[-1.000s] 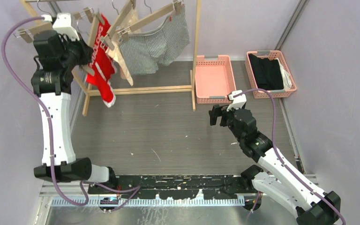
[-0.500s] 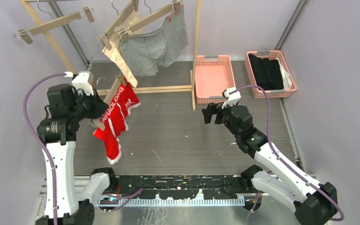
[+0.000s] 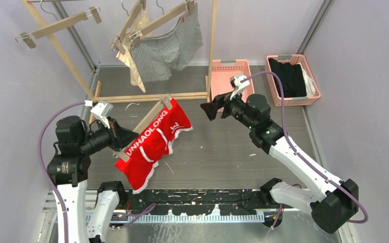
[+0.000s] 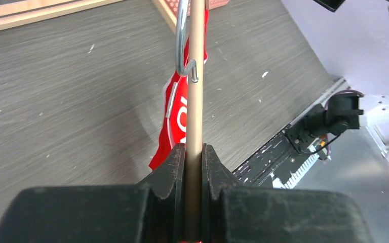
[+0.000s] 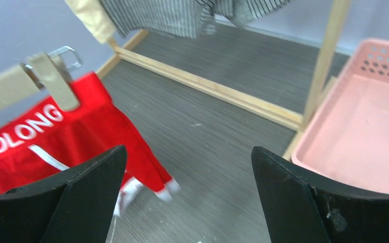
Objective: Remove the underwear clipped to the hanger
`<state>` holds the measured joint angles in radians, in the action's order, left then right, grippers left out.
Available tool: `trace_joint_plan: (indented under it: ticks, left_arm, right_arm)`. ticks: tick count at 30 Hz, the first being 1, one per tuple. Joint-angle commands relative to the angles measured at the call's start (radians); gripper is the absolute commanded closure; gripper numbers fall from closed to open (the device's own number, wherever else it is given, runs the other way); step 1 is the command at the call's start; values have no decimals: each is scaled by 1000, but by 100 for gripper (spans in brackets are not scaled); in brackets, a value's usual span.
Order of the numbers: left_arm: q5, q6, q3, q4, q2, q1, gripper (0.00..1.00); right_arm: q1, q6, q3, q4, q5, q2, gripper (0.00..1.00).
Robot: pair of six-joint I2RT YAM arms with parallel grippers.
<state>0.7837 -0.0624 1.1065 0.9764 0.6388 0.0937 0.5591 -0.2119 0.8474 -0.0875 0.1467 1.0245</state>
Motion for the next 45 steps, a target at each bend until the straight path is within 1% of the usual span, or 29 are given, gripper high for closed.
trace_joint_plan:
  ticks: [1,5,8,13,15,18,20,24,32,40,45]
  left_arm:
    - [178,-77,-76,-285,15,-2,100]
    - [220,-68,-107,-388,44,-2,100]
    - [264,-59,-96,-434,97,-2,100]
    - [326,-22,-66,-452,167,-8,100]
    - [373,-3,-62,-450,179,-9,100]
    - [407,23,-61,-446,185,-9,100]
    - [433,38,-59,-447,190,-9,100]
    - [480,58,-56,-442,195,-9,100]
    - [484,61,-76,-443,170,-9,100]
    - [494,59,-72,-459,178,-11,100]
    - [480,55,-70,-479,188,-11,100]
  right_arm:
    - [4,14,134,-75,157,55,0]
    - [4,23,262,-60,365,141,1]
    - [4,21,335,-71,458,179,1]
    - [1,29,416,-104,543,246,1]
    - [-3,28,443,-100,562,280,1]
    - [-4,5,475,-106,608,324,1]
    - [-5,-21,474,-142,638,340,1]
    - [-5,-32,469,-161,639,347,1]
    - [-7,-39,478,-166,645,356,0]
    - [-7,-95,457,-227,683,393,7]
    - [-8,-103,461,-238,695,416,9]
